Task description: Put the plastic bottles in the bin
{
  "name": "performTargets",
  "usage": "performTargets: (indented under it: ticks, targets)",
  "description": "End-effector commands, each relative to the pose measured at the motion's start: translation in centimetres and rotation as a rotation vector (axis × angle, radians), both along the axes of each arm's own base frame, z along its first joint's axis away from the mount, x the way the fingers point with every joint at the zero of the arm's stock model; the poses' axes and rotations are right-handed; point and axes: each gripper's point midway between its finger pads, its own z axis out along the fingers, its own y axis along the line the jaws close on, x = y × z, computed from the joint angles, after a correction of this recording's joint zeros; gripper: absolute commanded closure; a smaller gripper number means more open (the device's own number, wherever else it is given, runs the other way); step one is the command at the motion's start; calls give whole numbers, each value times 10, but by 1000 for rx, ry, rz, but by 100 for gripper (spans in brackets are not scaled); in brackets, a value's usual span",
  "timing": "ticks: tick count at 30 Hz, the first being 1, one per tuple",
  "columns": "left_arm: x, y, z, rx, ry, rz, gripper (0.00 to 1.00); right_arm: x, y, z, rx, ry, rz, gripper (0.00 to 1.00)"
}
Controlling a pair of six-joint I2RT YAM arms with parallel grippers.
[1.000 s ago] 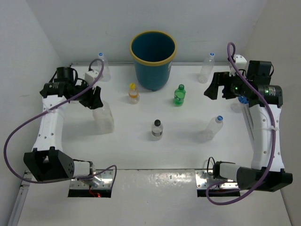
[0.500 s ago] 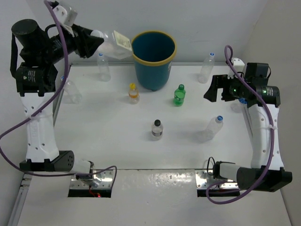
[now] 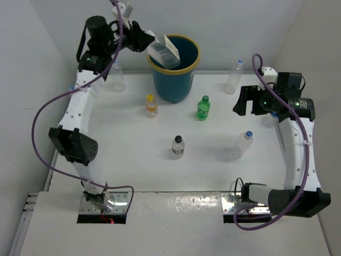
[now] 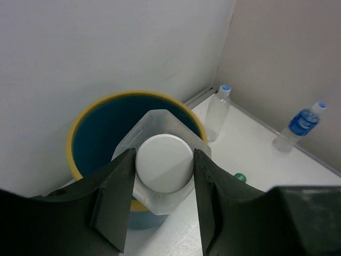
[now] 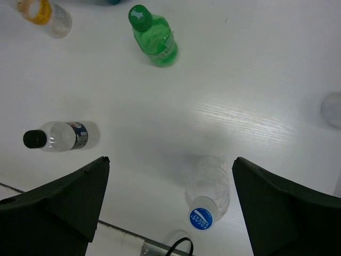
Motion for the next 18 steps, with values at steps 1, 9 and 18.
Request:
performTargets:
  ticks: [1,9,18]
  targets:
    - [19,-3,19,16,-97,93,100,10,-8,1,-48,-34,-14,4]
    - [48,-26,-46,140,-7,124,60,-3,-15,-12,-136,-14,60,1]
    - [36,-30,-31,141,-25,204,5,-43,-22,-40,-204,-14,70,1]
